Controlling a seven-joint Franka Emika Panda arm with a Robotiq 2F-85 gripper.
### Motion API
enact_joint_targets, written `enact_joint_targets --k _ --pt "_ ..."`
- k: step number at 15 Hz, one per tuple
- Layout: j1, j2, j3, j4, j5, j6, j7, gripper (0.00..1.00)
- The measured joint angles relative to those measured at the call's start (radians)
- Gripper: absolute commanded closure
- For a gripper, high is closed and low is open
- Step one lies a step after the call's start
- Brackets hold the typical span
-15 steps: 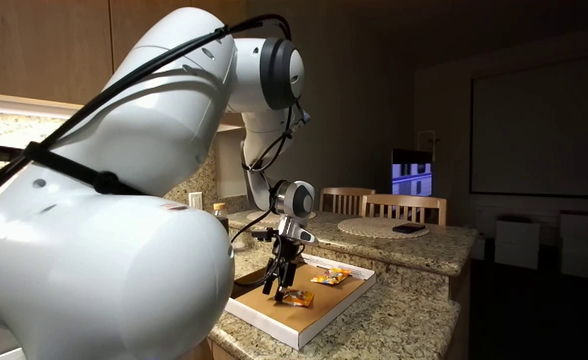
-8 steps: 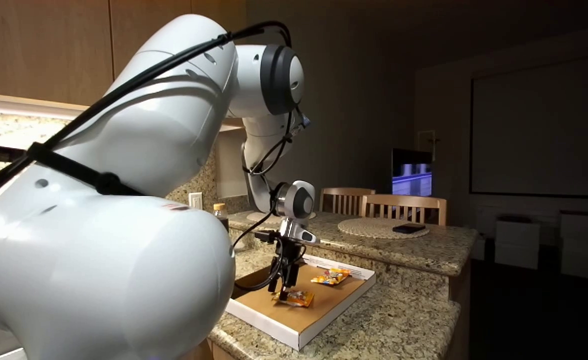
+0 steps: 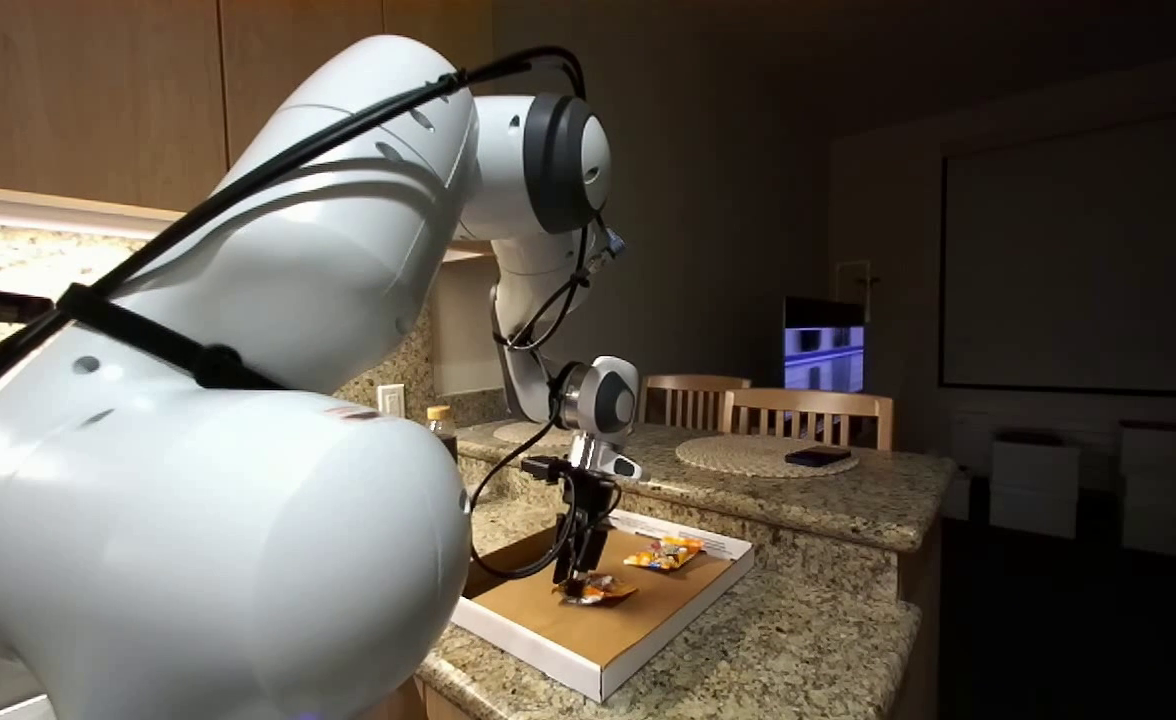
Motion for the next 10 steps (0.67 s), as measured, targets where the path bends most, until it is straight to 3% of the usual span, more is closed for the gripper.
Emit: enact_joint_targets --k 3,6,10 --pt "0.000 0.000 -0.002 0.007 0.003 0.001 0.002 0.93" --pt "-0.001 0.000 -0.009 0.007 0.016 0.002 0.002 0.98" --pt "-0.011 0.000 -0.011 0.007 0.045 0.001 0.002 0.96"
